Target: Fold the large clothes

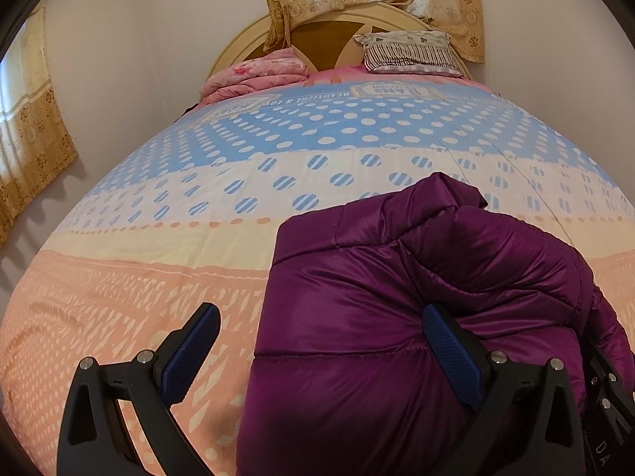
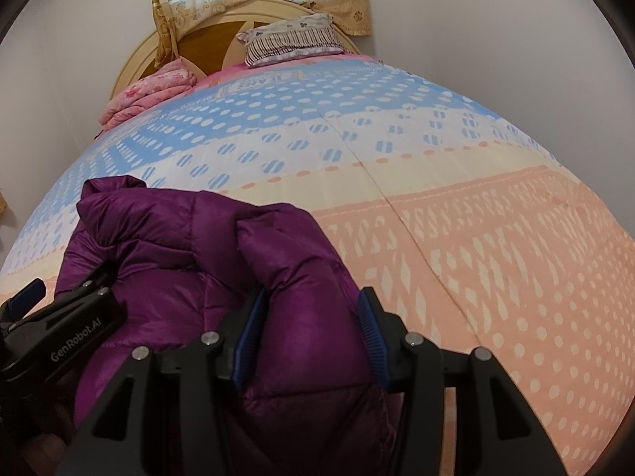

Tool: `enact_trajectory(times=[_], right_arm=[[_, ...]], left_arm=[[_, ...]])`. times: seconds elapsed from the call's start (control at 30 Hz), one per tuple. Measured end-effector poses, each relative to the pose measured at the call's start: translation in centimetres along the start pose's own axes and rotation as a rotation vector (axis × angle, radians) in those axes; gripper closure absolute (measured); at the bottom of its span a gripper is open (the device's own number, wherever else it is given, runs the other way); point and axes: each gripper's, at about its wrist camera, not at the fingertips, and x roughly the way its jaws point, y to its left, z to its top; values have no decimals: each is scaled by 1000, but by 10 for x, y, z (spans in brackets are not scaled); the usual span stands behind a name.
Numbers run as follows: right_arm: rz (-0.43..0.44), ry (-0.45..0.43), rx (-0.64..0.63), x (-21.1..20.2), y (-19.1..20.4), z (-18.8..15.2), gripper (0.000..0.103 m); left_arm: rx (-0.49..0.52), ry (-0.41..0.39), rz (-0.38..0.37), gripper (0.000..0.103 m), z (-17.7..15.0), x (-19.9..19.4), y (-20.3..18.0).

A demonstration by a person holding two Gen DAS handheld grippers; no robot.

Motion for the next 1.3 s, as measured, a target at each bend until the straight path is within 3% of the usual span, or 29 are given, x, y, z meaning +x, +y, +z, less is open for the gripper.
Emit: enact_trajectory(times=[1.3], right_arm=[[-36,62,-37,18,4,-6,47]], left_arm=[[20,27,-17,1,-7,11,0]])
